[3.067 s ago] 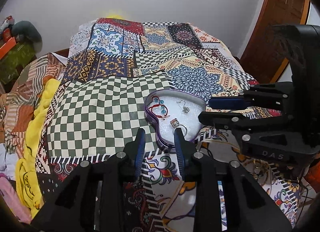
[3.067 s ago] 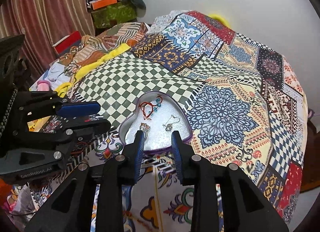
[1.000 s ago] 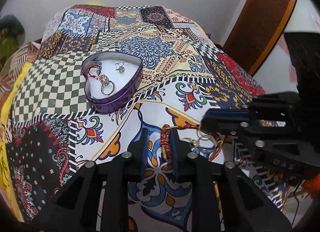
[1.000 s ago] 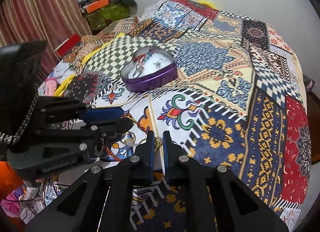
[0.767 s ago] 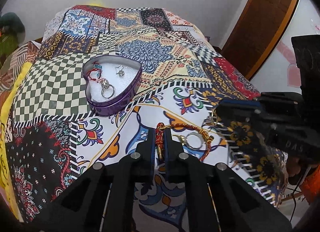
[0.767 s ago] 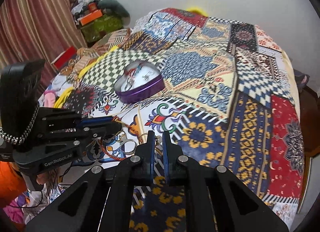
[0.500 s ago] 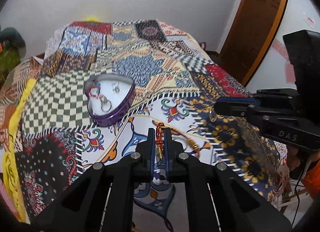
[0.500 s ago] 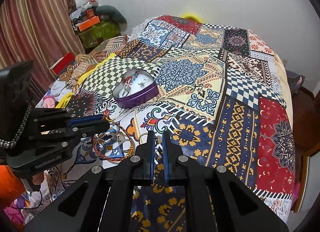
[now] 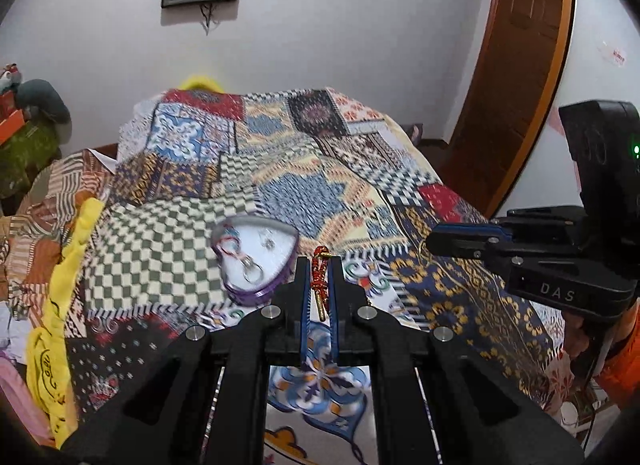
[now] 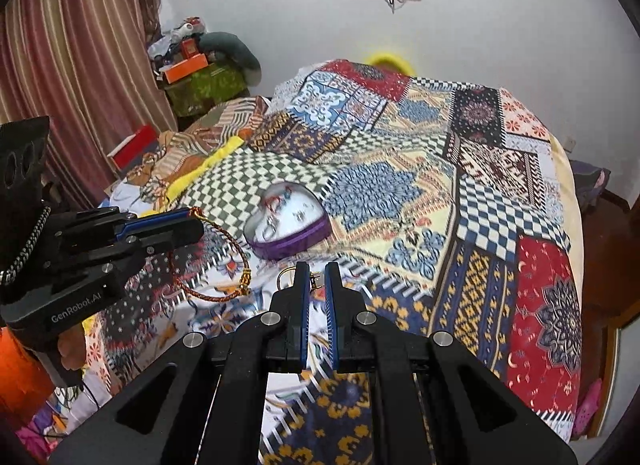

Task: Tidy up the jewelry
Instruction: 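Carry the red cord bracelet over the heart tin with the left gripper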

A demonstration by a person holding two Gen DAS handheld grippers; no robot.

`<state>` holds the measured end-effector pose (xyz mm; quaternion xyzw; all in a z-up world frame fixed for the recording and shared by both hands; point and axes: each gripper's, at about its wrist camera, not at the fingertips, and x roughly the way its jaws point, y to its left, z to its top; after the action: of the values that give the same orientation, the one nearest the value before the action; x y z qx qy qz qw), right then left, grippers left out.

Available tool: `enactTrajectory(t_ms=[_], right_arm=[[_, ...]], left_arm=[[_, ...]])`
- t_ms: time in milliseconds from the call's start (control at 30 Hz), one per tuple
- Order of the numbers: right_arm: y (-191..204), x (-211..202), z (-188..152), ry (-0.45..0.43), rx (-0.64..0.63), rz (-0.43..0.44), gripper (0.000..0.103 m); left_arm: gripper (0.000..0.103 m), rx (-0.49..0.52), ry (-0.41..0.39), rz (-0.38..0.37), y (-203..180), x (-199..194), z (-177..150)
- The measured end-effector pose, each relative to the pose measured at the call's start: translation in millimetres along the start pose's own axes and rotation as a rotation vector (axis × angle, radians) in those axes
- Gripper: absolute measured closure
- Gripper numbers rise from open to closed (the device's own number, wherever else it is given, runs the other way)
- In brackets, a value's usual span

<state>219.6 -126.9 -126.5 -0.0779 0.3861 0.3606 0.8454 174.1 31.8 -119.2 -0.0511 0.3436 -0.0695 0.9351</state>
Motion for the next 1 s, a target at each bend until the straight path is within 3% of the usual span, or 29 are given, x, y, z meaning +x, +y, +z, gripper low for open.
enactTrajectory(t_ms=[400,733,1000], right_arm=[[7,29,23,-0.011,-0.007,0.036,0.096],[4,60,40,-0.001,0.001,0.047,0.096],[2,87,47,0.034,-0.007,0.051,0.096]], left_arm=[[0.097,-0.014,-0.034,0.041,35,5,18],[0.097,-0.042,-0.04,0.048,60,32,29],[0.097,-0.063,0.0,0.04,76,65,31]])
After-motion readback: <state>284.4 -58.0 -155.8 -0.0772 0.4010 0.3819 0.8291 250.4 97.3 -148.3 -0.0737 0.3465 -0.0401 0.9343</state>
